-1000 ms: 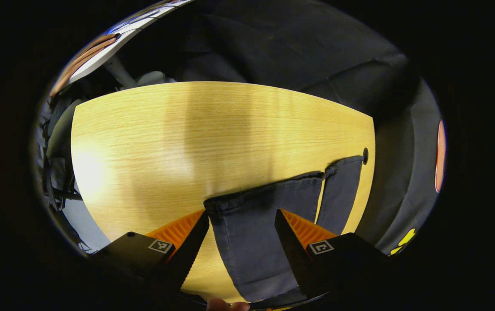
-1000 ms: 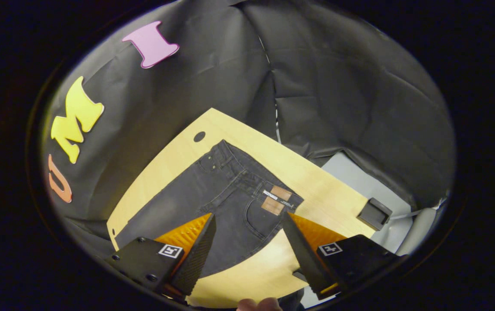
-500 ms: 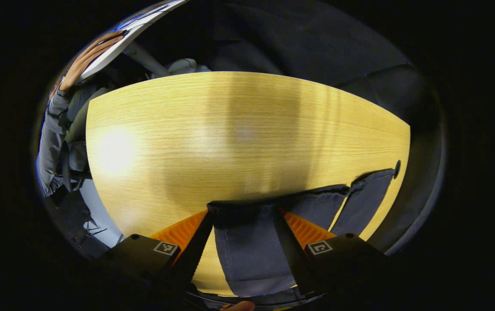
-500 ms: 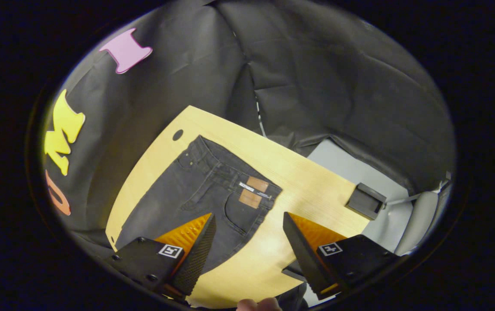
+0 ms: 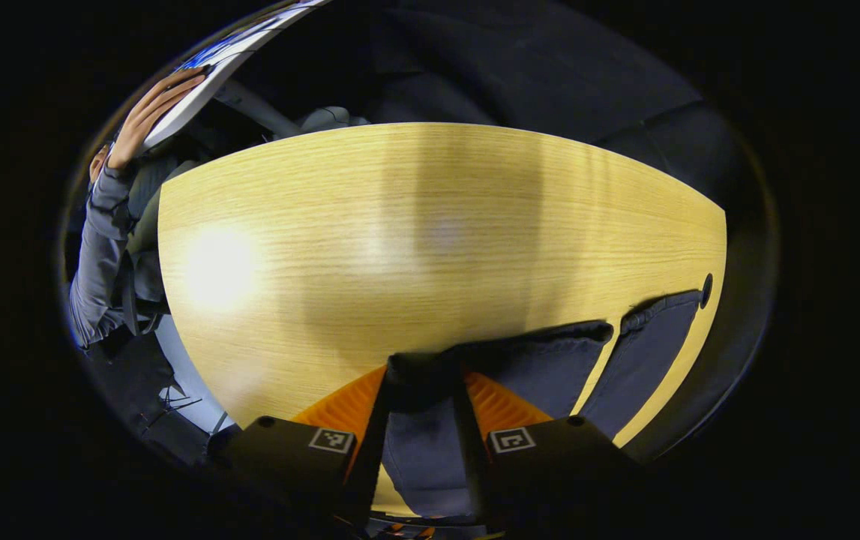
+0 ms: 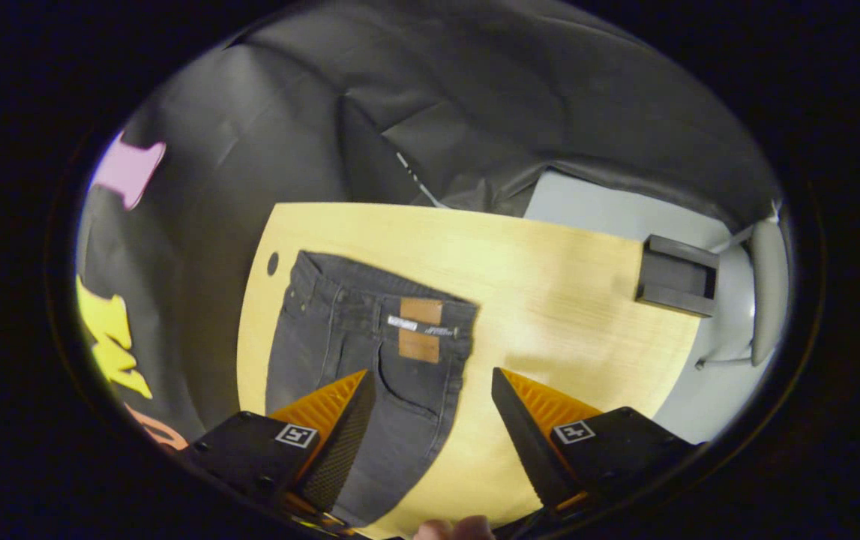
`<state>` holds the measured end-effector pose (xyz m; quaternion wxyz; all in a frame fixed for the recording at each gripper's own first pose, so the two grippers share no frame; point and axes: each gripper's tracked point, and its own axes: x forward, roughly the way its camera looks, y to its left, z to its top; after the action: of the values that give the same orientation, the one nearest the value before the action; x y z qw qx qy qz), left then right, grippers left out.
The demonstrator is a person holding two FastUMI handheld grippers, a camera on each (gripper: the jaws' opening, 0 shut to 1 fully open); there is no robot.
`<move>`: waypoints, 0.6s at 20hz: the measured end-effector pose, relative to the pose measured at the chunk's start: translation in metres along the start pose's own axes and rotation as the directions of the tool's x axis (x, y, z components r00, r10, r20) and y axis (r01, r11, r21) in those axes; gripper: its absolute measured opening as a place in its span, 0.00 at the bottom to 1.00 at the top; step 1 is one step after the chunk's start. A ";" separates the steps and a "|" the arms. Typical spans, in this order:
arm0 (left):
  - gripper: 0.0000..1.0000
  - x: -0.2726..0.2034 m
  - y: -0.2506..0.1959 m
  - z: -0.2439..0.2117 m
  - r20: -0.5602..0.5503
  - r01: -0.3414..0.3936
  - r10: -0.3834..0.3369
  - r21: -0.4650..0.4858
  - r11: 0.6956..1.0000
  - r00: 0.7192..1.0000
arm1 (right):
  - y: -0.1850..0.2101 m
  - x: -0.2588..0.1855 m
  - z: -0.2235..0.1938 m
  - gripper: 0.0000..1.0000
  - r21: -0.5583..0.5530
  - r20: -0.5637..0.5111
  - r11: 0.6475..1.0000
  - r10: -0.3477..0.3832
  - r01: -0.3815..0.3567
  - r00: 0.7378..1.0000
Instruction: Grasp the waist and the cuffs of the jeans and fold them to make the two legs overlap; first hold the waist and fold one-third of the jeans toward the cuffs, then hold the cuffs and fold the remaining one-third in the same direction to finish folding.
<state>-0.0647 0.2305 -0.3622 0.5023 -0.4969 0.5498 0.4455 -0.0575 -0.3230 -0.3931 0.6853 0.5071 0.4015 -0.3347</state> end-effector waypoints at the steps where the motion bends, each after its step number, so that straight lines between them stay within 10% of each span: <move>1: 0.48 0.000 0.002 0.000 0.003 0.001 -0.001 0.009 1.000 1.000 | -0.001 0.007 0.004 0.98 0.008 0.003 1.000 0.001 -0.001 1.000; 12: 0.21 -0.001 0.004 -0.002 -0.039 0.017 -0.016 0.049 0.999 0.999 | 0.010 0.047 0.011 0.97 -0.252 -0.005 0.963 -0.104 0.099 0.995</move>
<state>-0.0685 0.2286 -0.3610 0.5074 -0.4973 0.5662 0.4178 -0.0252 -0.3336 -0.4294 0.7222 0.3980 0.4723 -0.3113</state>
